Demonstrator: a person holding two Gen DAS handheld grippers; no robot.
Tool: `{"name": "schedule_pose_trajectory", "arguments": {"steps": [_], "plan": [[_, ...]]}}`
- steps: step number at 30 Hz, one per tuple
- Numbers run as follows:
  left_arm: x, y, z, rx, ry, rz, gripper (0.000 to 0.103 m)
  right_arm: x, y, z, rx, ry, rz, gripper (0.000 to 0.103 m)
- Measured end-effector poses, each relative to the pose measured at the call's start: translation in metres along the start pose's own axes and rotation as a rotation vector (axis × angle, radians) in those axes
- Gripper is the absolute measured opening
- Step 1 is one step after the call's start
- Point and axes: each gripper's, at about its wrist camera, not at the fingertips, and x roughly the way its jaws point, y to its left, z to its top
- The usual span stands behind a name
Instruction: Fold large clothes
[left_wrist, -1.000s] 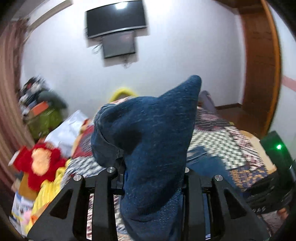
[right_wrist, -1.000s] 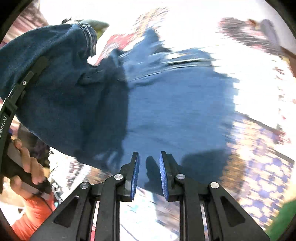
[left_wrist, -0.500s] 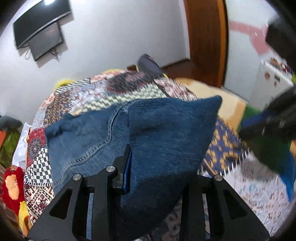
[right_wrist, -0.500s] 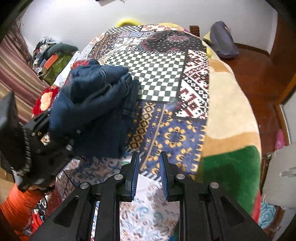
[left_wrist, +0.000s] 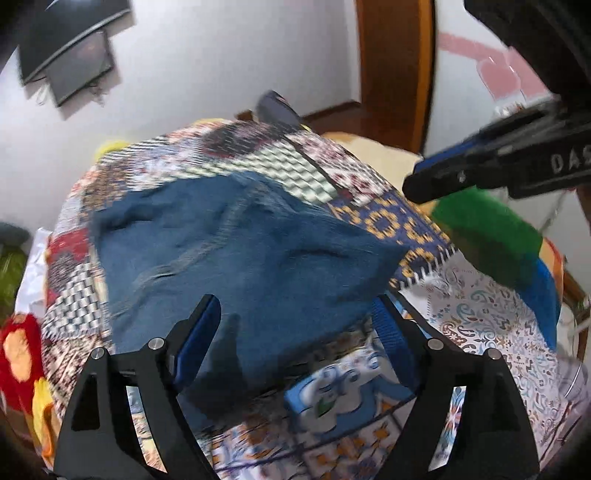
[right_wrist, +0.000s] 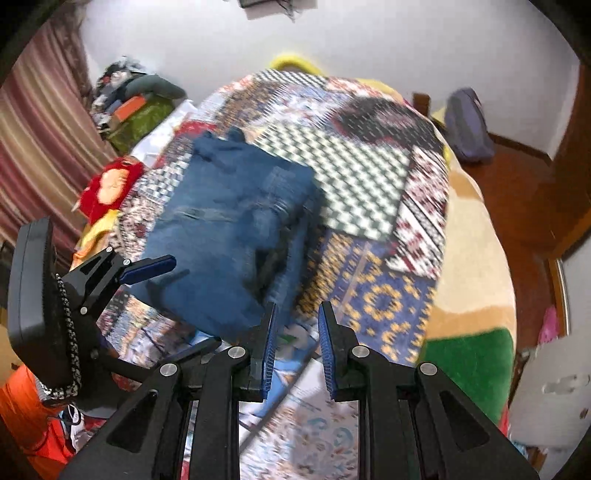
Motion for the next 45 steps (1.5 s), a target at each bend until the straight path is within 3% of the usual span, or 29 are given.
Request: {"name": "schedule_pose_trajectory", "arguments": {"steps": [8,11,15,18,21,24,31,36,37,39,41,45], "plan": [[-0.044,0.084,-0.005,-0.145,-0.088,0.133,0.100,0.020,0.051,0.026,-0.090,-0.023,0.041,0.018],[-0.036,0.111,-0.014,-0.202,-0.053,0.163,0.100,0.049,0.069,0.029,-0.147,0.024,0.027,0.018],[-0.006,0.138,-0.036,-0.293,0.048,0.141,0.100,0.089,0.075,0.021,-0.221,0.086,-0.081,0.018],[0.016,0.144,-0.055,-0.318,0.122,0.160,0.101,0.105,0.067,0.011,-0.260,0.110,-0.101,0.018],[0.024,0.150,-0.071,-0.377,0.107,0.085,0.101,0.104,0.056,0.005,-0.245,0.106,-0.076,0.018],[0.024,0.152,-0.076,-0.411,0.100,0.061,0.101,0.101,0.051,-0.001,-0.235,0.100,-0.070,0.018],[0.018,0.137,-0.086,-0.342,0.097,0.104,0.102,0.094,0.053,-0.008,-0.244,0.087,-0.092,0.018],[0.018,0.141,-0.098,-0.372,0.112,0.089,0.103,0.087,0.045,-0.019,-0.252,0.099,-0.157,0.018],[0.017,0.142,-0.100,-0.382,0.112,0.085,0.103,0.088,0.041,-0.022,-0.257,0.108,-0.239,0.020],[0.017,0.145,-0.103,-0.404,0.115,0.075,0.103,0.087,0.029,-0.028,-0.239,0.097,-0.290,0.072],[0.016,0.145,-0.105,-0.413,0.119,0.072,0.103,0.082,0.013,-0.032,-0.195,0.077,-0.291,0.079],[0.008,0.142,-0.102,-0.386,0.133,0.104,0.103,0.070,-0.008,-0.031,-0.108,0.091,-0.226,0.079]]}}
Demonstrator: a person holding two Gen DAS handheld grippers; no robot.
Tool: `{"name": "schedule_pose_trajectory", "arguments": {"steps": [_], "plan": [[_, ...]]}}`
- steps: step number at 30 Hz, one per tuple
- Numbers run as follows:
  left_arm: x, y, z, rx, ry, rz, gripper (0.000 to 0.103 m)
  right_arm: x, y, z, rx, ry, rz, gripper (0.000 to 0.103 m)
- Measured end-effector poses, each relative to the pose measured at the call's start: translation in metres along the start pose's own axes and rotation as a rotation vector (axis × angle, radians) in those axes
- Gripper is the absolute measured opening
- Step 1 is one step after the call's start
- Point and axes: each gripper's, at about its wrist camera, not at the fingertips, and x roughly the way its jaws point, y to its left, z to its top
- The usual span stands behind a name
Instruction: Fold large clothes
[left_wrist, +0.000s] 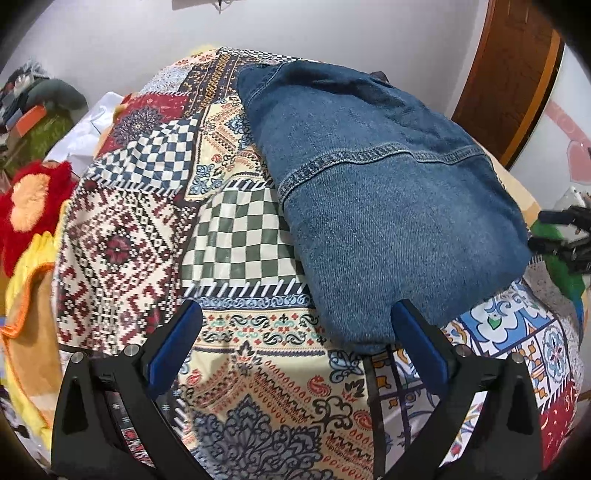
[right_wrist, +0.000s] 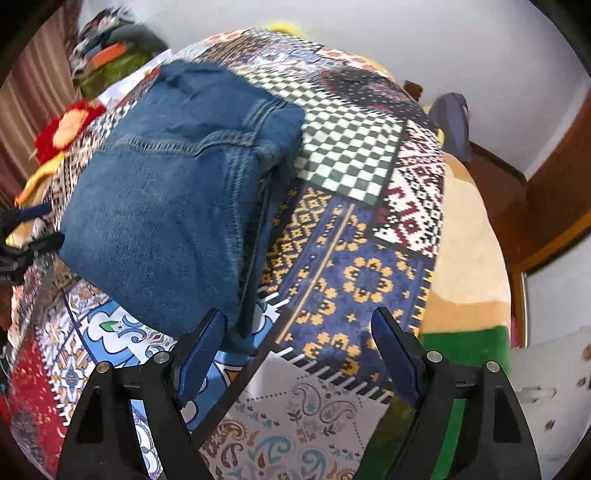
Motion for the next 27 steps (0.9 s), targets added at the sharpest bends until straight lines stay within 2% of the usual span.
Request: {"name": "schedule_pose_trajectory", "arguments": {"steps": [3,5,10,14,17,20,25,27], "plan": [[-0.012,-0.002,0.009,0.045,-0.021,0.064,0.103,-0.015,-0.001,0.008,-0.003,-0.047,0.015,0.080],[-0.020,0.000,0.020,0.054,-0.046,0.078,0.103,-0.023,0.001,0.019,0.002,-0.073,0.046,0.080],[-0.035,0.006,0.062,0.044,-0.126,0.056,0.103,-0.034,0.010,0.057,0.010,-0.134,0.151,0.080],[-0.027,0.007,0.098,0.048,-0.160,0.044,0.103,-0.025,0.019,0.093,0.031,-0.146,0.231,0.080],[-0.007,0.003,0.124,0.067,-0.161,0.023,0.103,-0.009,0.024,0.117,0.051,-0.134,0.297,0.080],[0.023,-0.003,0.147,0.084,-0.129,0.005,0.103,0.015,0.029,0.139,0.065,-0.102,0.332,0.081],[0.081,-0.005,0.182,0.079,-0.062,-0.020,0.103,0.065,0.025,0.165,0.114,-0.017,0.357,0.081],[0.102,-0.001,0.194,0.069,-0.038,-0.005,0.103,0.083,0.020,0.170,0.129,0.018,0.365,0.081]]}}
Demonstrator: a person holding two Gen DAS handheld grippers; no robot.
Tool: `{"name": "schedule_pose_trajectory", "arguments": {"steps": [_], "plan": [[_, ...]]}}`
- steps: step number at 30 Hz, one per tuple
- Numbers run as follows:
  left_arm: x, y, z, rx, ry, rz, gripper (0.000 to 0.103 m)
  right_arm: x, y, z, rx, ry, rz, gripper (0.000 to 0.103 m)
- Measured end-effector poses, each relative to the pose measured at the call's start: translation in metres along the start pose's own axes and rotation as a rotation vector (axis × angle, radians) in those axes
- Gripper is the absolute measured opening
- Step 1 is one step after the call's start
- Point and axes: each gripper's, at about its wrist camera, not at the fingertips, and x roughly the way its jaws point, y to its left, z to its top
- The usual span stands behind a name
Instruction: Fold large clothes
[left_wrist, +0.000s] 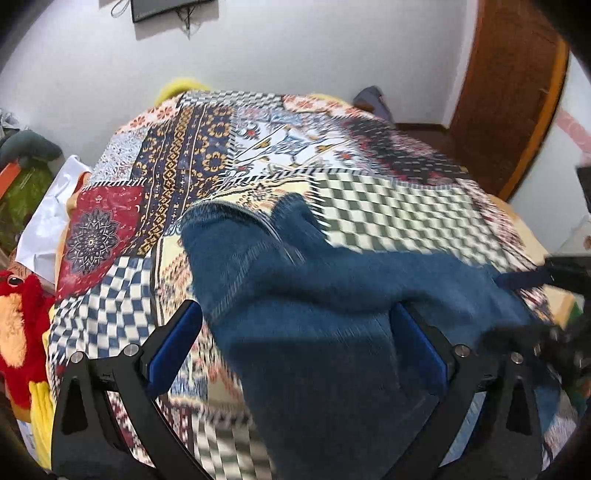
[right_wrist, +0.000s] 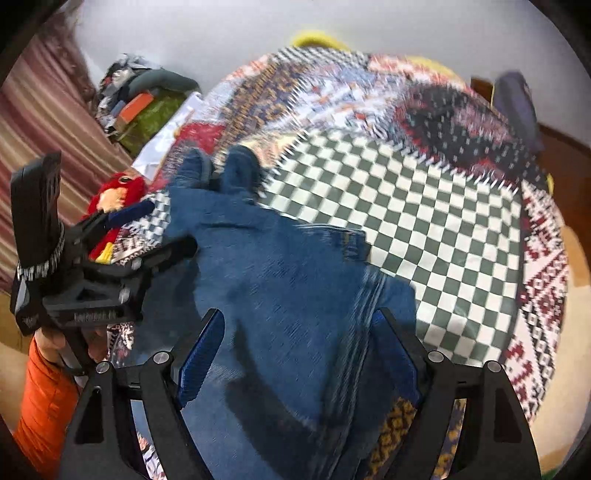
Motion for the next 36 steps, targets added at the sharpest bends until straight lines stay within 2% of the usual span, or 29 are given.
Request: {"name": "schedule_pose_trajectory", "arguments": {"steps": [2,5,9,13,18,21,24,28,33,36], "plan": [[0.017,0.004,0.009,-0.019,0.017,-0.015,0.103,0.012,-0.013,0.005,0.012,0.016,-0.006,0.081],[0.029,0.007,0.015,-0.002,-0.001,0.043,0.103,0.022,-0.031,0.009,0.012,0.022,-0.029,0.082],[0.028,0.016,0.019,-0.054,-0.009,0.029,0.103,0.026,-0.051,0.005,0.071,0.030,0.008,0.084],[0.006,0.023,0.016,-0.080,-0.049,0.035,0.103,0.008,-0.052,0.004,0.071,0.007,-0.027,0.084],[-0.025,0.028,0.007,-0.025,-0.073,0.121,0.103,-0.030,-0.041,-0.004,0.017,-0.055,-0.068,0.084],[-0.046,0.034,-0.002,-0.034,-0.087,0.124,0.103,-0.055,-0.038,-0.013,0.008,-0.098,-0.059,0.084],[-0.065,0.041,-0.014,-0.074,-0.089,0.068,0.103,-0.072,-0.036,-0.023,0.015,-0.123,-0.040,0.086],[-0.067,0.049,-0.033,-0.150,-0.016,-0.088,0.103,-0.073,-0.038,-0.042,0.027,-0.106,-0.019,0.090],[-0.042,0.046,-0.076,-0.246,0.112,-0.254,0.103,-0.041,-0.046,-0.063,0.073,0.001,0.044,0.090],[-0.026,0.041,-0.096,-0.296,0.177,-0.286,0.103,-0.012,-0.051,-0.071,0.105,0.082,0.089,0.090]]}}
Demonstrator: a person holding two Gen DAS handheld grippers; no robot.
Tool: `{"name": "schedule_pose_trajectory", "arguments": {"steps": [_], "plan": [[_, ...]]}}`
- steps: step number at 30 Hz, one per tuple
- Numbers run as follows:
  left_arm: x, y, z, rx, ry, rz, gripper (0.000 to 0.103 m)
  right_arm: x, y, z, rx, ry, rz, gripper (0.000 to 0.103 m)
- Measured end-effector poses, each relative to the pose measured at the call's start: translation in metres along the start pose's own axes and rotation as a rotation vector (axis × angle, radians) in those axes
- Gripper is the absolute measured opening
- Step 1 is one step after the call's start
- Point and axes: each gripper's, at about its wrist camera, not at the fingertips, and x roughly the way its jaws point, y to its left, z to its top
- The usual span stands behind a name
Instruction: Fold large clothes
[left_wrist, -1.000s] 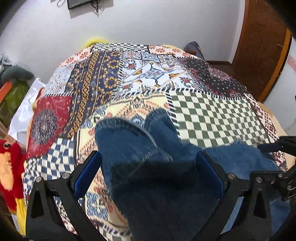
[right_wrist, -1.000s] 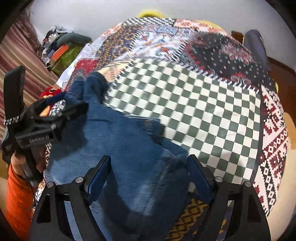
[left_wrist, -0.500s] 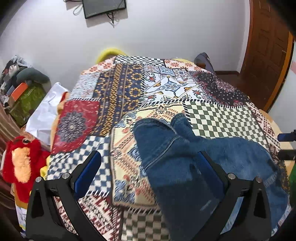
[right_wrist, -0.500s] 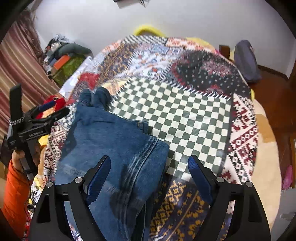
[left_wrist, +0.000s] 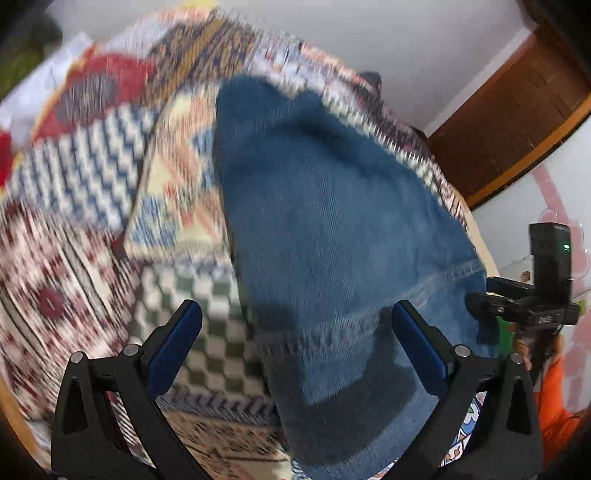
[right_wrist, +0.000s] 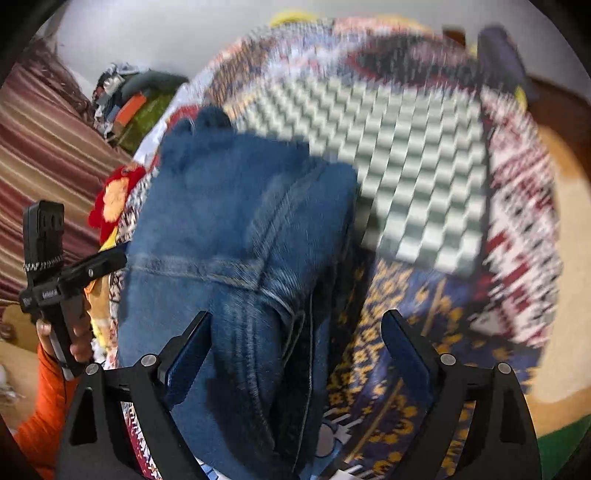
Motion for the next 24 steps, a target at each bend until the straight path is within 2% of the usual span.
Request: {"name": "schedule_pose_trajectory", "arguments": {"steps": [4,8,10,13,17,20,22,24], "plan": [[0.017,0.002,-0.010,-0.045,0.029,-0.067,0.103,0.018,-0.020,0.007,0.070,0.012,0.112,0.092],[0.034,0.008,-0.004,-0.088,0.062,-0.144,0.103,0.040,-0.030,0.016,0.107,0.048,0.209,0.094],[0.044,0.010,-0.001,-0.105,0.075,-0.174,0.103,0.044,-0.021,0.020,0.068,0.044,0.205,0.095],[0.056,0.007,0.005,-0.118,0.081,-0.215,0.103,0.054,-0.005,0.024,0.023,0.051,0.176,0.100],[0.068,-0.003,0.014,-0.112,0.075,-0.244,0.103,0.054,0.000,0.027,0.012,0.045,0.166,0.100],[0.072,-0.012,0.017,-0.096,0.079,-0.239,0.102,0.051,-0.003,0.025,0.031,0.031,0.180,0.093],[0.068,-0.019,0.017,-0.094,0.070,-0.238,0.095,0.045,-0.002,0.024,0.029,0.022,0.182,0.086],[0.059,-0.024,0.017,-0.076,0.056,-0.232,0.082,0.040,0.003,0.022,0.019,0.012,0.191,0.069]]}}
